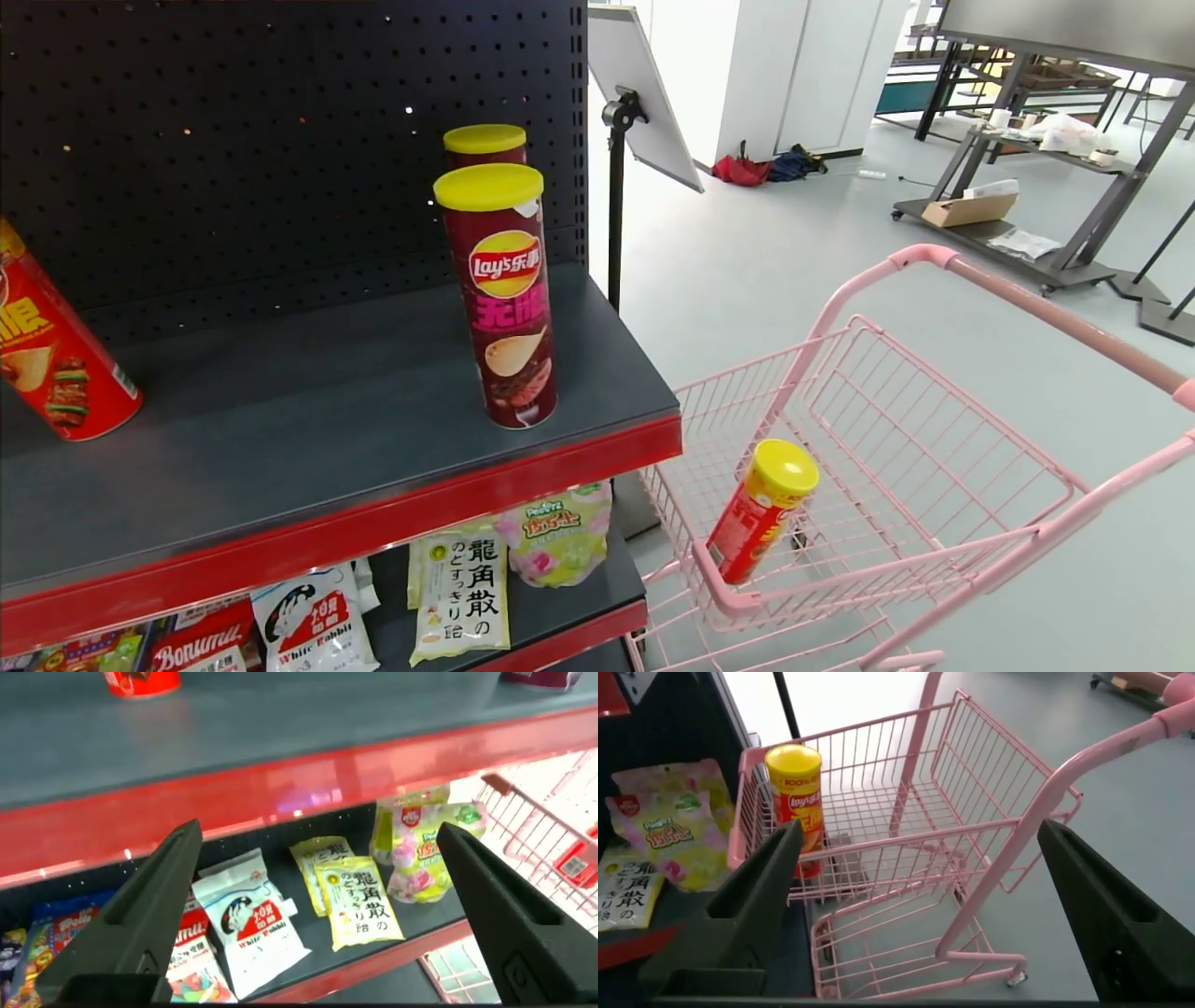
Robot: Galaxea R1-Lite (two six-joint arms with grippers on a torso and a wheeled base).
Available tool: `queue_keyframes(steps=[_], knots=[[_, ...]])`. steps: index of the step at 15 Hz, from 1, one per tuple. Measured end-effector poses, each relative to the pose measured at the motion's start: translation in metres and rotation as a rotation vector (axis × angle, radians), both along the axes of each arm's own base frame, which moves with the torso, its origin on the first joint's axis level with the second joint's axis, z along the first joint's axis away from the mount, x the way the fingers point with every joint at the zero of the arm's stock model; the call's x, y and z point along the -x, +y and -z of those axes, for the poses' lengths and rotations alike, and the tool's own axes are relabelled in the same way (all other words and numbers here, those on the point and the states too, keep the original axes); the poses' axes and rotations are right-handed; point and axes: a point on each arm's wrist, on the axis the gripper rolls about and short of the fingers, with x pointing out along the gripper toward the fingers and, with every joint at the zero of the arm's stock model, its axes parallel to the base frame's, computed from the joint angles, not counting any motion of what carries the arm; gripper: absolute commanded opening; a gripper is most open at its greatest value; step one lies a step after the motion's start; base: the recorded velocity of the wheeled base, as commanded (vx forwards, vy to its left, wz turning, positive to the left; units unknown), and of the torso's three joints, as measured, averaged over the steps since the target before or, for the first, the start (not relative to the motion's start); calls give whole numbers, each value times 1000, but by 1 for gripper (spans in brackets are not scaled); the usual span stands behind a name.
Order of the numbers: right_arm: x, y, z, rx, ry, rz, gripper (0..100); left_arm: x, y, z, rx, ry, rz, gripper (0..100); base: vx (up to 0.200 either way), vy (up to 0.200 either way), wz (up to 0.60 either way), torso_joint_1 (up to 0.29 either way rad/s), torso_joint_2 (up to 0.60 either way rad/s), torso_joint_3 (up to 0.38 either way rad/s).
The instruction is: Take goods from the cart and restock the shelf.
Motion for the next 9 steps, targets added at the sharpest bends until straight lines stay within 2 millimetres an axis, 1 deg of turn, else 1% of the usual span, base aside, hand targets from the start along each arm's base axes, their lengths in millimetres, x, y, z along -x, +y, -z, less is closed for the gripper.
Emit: queue_keyframes(steps=[2, 4, 6, 9], knots=[[0, 0, 0, 0, 0, 0, 100, 0, 0, 0, 1, 0, 0, 100, 0, 0, 0, -190, 515, 337], [0, 0, 0, 0, 0, 0, 100, 0, 0, 0, 0, 0, 1, 100, 0, 0, 0, -107, 312, 200], [0, 0, 0, 0, 0, 0, 100, 0, 0, 0, 0, 0, 0, 100, 0, 0, 0, -34, 102, 71], [0, 0, 0, 1, 0, 0, 100, 0, 0, 0, 0, 0, 1, 100, 0, 0, 0, 0, 0, 0]])
